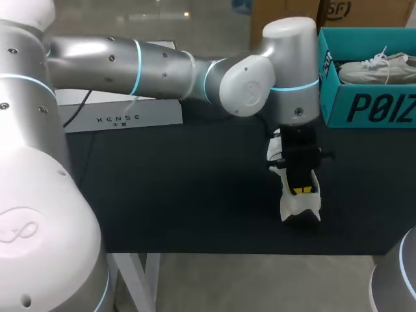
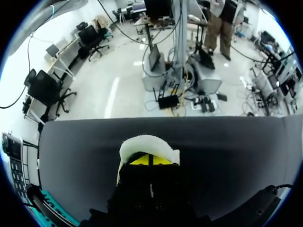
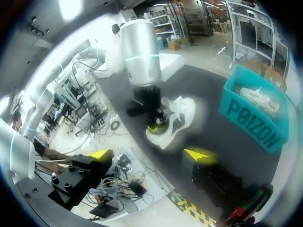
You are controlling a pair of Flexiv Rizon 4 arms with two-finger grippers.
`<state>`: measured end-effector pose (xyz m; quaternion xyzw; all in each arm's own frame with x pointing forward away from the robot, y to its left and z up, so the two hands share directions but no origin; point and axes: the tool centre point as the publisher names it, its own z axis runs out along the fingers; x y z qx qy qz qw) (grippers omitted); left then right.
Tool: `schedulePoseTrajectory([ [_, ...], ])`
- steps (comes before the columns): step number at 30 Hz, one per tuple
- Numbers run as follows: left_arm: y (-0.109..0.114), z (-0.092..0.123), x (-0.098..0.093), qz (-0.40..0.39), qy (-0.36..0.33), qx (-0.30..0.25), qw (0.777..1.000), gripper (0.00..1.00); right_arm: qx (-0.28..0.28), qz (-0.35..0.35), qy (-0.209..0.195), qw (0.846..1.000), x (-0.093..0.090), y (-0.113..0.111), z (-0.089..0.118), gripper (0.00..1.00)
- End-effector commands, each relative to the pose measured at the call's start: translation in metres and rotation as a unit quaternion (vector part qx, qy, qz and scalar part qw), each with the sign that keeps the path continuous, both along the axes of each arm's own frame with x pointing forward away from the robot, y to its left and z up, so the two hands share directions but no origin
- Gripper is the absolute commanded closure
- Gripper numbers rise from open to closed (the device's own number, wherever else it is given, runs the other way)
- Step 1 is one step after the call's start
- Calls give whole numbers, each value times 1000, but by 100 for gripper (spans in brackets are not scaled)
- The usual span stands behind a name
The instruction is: Take the shoe out of the shoebox, open the shoe tongue, remove and reinsert the insole, then place the shoe into the shoebox
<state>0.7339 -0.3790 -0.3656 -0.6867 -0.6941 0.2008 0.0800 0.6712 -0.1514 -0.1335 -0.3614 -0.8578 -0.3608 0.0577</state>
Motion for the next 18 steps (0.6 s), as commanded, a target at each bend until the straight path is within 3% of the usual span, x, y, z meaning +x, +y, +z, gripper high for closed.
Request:
schedulePoseTrajectory([
  [1,-11,-17,-1,-1,5,3,1000,100,-1,0,1,1000,1,0,0,0],
  [4,-11,-18,-2,9,8,1,1000,100,-1,0,1,1000,1,0,0,0],
  [18,19,22,10,36,-55,25,998,100,-1,0,1,1000,1,0,0,0],
])
